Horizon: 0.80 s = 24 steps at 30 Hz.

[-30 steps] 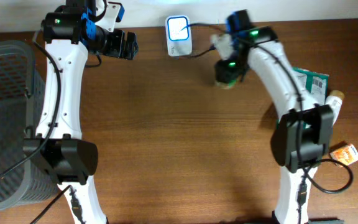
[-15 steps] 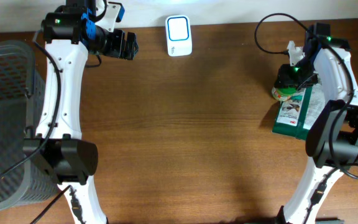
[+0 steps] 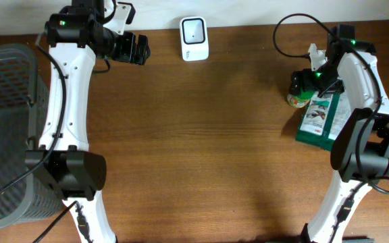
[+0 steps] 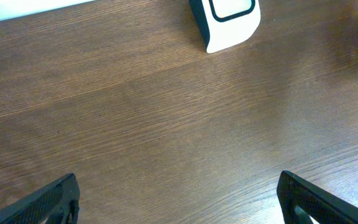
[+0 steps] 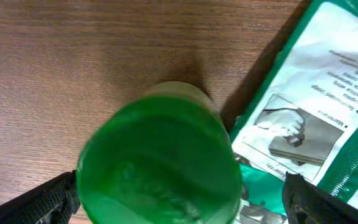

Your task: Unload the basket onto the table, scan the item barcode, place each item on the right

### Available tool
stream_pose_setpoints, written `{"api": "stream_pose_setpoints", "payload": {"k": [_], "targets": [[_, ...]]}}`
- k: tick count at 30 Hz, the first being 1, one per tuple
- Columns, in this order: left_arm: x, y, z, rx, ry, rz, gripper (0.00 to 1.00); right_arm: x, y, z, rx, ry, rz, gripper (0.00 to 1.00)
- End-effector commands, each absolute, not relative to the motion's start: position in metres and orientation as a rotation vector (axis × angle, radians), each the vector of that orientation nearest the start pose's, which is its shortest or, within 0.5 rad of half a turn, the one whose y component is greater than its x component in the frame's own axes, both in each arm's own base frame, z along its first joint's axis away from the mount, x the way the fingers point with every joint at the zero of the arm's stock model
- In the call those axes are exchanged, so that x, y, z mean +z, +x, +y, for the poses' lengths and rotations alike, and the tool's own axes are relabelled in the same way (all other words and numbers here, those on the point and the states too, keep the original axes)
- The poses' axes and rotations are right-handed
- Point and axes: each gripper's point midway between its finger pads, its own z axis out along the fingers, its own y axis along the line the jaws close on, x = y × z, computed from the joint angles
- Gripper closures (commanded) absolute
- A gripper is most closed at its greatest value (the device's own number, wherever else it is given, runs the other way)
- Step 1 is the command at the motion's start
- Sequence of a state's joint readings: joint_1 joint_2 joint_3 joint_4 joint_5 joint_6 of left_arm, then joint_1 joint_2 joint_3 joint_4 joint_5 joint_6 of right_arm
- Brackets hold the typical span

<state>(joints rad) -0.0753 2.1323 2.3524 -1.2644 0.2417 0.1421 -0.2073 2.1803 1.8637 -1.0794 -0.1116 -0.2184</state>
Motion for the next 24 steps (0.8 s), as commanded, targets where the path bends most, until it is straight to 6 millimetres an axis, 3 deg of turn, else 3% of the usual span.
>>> {"api": "stream_pose_setpoints", "payload": {"k": [1,4,6,9,10,11,13,15,16,18,21,24], "targets": [[0.242,0.504,-0.076,-0.279,0.373,2.563,0.01,0.090,0.466,-0.073,0.116,-0.045,2.903,0.02],[0.242,0.504,-0.076,-0.279,0.373,2.563,0.01,0.146,0.469,-0.073,0.099,-0.048,2.852,0.02],[0.242,0.504,-0.076,-0.280,0.373,2.563,0.01,0.197,0.460,-0.071,0.100,0.025,2.814,0.02],[0.242,0.504,-0.076,-0.280,0.373,2.562,0.01,0.289,0.433,-0.050,0.108,-0.019,2.674,0.02],[0.242,0.504,-0.076,-0.280,0.373,2.563,0.01,0.307,0.425,-0.045,0.101,-0.033,2.634,0.01],[0.242,0.504,-0.076,-0.280,0.373,2.562,0.01,0.342,0.408,-0.037,0.083,-0.016,2.555,0.02],[0.242,0.504,-0.076,-0.280,0.373,2.562,0.01,0.380,0.375,-0.029,0.081,-0.002,2.474,0.02],[0.242,0.504,-0.076,-0.280,0.373,2.562,0.01,0.398,0.347,-0.024,0.077,-0.005,2.449,0.02],[0.242,0.504,-0.076,-0.280,0.373,2.562,0.01,0.409,0.320,-0.020,0.075,-0.007,2.437,0.02],[0.242,0.504,-0.076,-0.280,0.373,2.562,0.01,0.426,0.303,-0.012,0.105,-0.023,2.377,0.02],[0.242,0.504,-0.076,-0.280,0.373,2.562,0.01,0.444,0.286,0.009,0.221,-0.084,2.306,0.02],[0.242,0.504,-0.076,-0.280,0.373,2.562,0.01,0.445,0.285,0.009,0.224,-0.089,2.304,0.02]]}}
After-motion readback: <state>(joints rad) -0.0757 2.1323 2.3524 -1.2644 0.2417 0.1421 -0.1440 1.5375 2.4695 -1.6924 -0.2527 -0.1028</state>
